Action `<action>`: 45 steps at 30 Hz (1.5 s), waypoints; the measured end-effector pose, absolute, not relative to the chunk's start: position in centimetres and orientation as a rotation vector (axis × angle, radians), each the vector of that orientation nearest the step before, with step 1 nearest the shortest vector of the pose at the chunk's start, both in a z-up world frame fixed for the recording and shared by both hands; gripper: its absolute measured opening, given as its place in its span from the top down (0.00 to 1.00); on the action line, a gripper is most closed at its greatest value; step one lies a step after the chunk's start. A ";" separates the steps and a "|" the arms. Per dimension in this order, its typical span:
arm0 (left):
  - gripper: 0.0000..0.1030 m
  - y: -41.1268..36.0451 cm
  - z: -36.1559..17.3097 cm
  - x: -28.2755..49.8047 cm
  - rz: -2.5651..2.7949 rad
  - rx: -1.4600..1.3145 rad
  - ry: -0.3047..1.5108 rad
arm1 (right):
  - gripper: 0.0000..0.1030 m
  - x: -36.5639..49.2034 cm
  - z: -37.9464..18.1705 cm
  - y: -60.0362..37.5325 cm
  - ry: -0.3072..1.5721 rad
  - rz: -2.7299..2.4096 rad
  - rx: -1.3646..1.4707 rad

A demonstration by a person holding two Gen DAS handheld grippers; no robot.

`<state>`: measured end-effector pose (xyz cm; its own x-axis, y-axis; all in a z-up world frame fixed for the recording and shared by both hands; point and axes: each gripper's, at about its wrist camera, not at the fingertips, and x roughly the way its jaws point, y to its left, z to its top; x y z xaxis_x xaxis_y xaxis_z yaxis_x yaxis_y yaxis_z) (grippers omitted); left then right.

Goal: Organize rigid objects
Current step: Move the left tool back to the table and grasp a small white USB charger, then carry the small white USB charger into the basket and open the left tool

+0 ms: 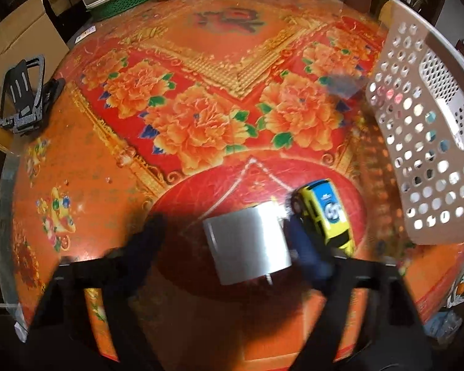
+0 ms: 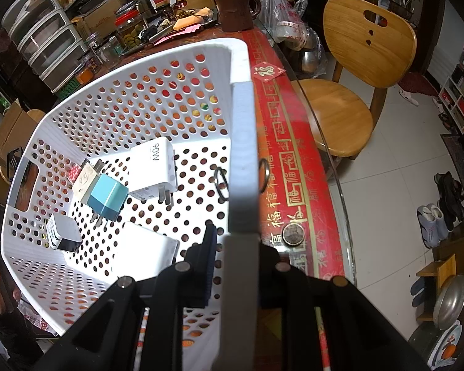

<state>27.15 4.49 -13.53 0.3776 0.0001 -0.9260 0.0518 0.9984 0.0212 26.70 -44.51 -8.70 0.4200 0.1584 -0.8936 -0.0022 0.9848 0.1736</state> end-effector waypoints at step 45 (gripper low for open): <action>0.58 -17.3 2.3 28.7 -0.346 0.363 0.974 | 0.81 26.7 -8.7 -44.5 1.135 0.101 0.152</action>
<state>28.65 -17.33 2.35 0.5169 -0.1207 -0.8475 0.4403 0.8865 0.1423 26.73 -44.48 -8.70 0.4193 0.1576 -0.8941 -0.0034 0.9851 0.1720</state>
